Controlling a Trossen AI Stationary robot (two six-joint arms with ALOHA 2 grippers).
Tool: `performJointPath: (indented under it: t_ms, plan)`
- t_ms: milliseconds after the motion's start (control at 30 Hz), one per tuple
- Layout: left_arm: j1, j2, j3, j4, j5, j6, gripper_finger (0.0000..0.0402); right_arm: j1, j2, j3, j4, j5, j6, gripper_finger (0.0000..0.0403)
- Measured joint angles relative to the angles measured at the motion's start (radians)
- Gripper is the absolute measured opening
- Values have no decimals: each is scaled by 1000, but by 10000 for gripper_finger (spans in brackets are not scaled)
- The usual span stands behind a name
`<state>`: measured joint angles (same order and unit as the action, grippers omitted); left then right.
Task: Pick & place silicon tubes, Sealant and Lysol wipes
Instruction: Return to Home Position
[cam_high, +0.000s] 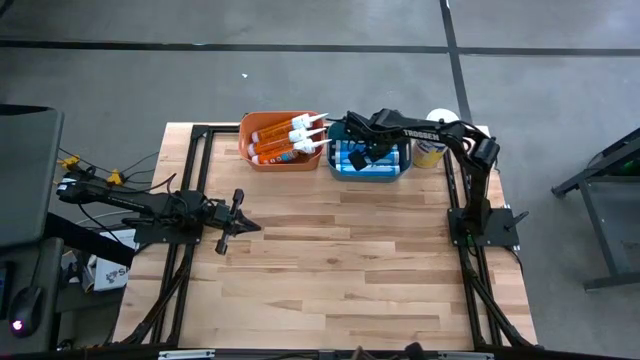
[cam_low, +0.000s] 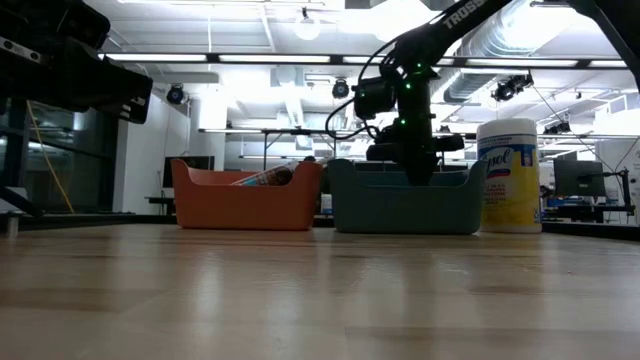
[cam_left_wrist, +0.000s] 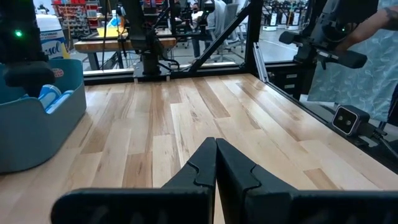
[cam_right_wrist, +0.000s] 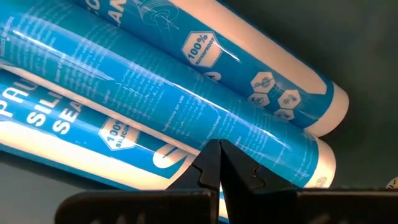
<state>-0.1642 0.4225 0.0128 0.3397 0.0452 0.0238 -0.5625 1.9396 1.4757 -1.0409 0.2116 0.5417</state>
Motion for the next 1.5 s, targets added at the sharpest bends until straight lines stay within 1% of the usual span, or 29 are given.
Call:
performJointPath:
  t_ms: [133, 233, 433, 600, 700, 767, 833, 933, 1033, 1133, 1233, 1300, 1367, 1500]
  plan:
    - [0, 0, 0, 0, 0, 0, 0, 7, -17, -3, -20, 32, -4, 0]
    - [0, 0, 0, 0, 0, 0, 0, 15, -56, -5, -25, 59, 0, 0]
    - [0, 0, 0, -1, 0, 0, 0, 41, -167, -3, -33, 51, -19, 0]
    - [0, 0, 0, -2, 0, 0, 0, 124, -297, -3, -31, 40, -97, 0]
    - [0, 0, 0, 0, -2, 0, 0, 203, -388, -19, -7, 67, -132, 0]
    - [0, 0, 0, 1, -2, 0, 0, 261, -479, -94, 62, 79, -136, 0]
    - [0, 0, 0, 1, -7, 0, 0, 313, -589, -222, 165, 82, -121, 0]
    - [0, 0, 0, 0, -9, 0, 0, 374, -774, -461, 398, 45, -135, 0]
    - [0, 0, 0, 1, -10, -2, 0, 416, -963, -673, 674, -7, -139, 0]
    - [0, 0, 0, 1, -13, -2, 0, 456, -1129, -864, 853, -15, -154, 0]
    - [0, 0, 0, 2, -54, -2, 0, 480, -1286, -1018, 935, -1, -157, 0]
    - [0, 0, 0, 13, -95, -3, 0, 489, -1383, -1095, 952, 10, -164, 0]
    - [0, 0, 0, 27, -117, 2, 0, 492, -1464, -1150, 949, 19, -192, 0]
    - [0, 0, 0, 61, -119, 22, 0, 492, -1617, -1217, 958, 5, -272, 0]
